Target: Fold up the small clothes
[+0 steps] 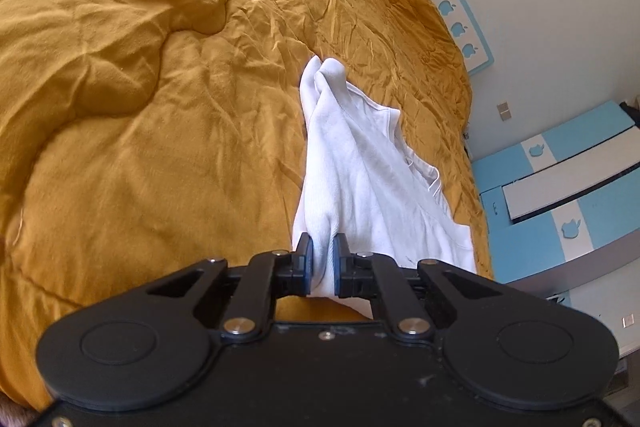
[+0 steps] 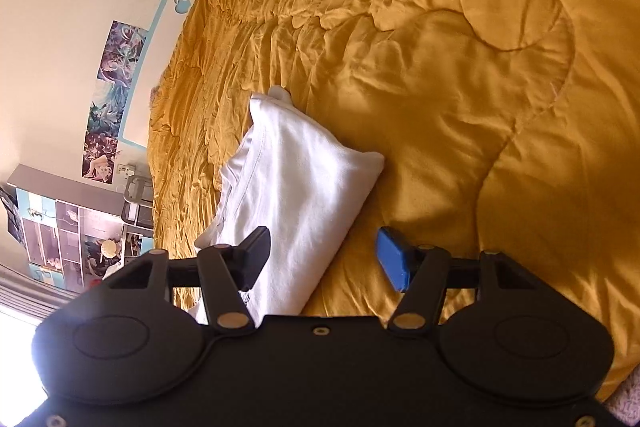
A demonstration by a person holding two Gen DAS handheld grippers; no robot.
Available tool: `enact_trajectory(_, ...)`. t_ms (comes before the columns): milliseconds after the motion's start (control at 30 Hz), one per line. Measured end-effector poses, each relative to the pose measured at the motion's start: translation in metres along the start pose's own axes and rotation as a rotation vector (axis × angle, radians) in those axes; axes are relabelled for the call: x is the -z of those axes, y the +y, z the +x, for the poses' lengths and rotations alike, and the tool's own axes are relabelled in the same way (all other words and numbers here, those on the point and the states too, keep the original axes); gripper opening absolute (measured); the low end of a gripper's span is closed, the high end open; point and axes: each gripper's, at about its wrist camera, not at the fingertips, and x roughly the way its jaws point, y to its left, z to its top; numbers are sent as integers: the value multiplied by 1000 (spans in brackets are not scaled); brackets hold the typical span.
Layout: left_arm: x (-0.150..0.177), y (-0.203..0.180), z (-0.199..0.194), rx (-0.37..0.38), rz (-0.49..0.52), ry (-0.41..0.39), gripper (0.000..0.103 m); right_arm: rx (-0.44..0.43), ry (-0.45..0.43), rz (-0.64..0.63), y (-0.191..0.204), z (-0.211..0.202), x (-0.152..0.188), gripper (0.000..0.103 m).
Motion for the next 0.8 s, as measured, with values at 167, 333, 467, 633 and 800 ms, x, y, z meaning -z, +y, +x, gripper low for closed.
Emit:
enact_trajectory(167,16,-25,-24,4,55,-70,5,46,-37,-5,3,9,-13,7)
enact_trajectory(333,21,-9,-16,-100,29,-8,5,68,-56,-3,-9,3,-13,5)
enact_trajectory(467,19,8,-11,-81,-13,15,12,27,-30,80,-31,5,-17,4)
enact_trajectory(633,10,-26,-38,-184,179,-64,15,66,-89,-3,-15,-19,-27,32)
enact_trajectory(800,-20,-61,-30,-147,323,-159,24,141,-211,-383,52,-15,-44,53)
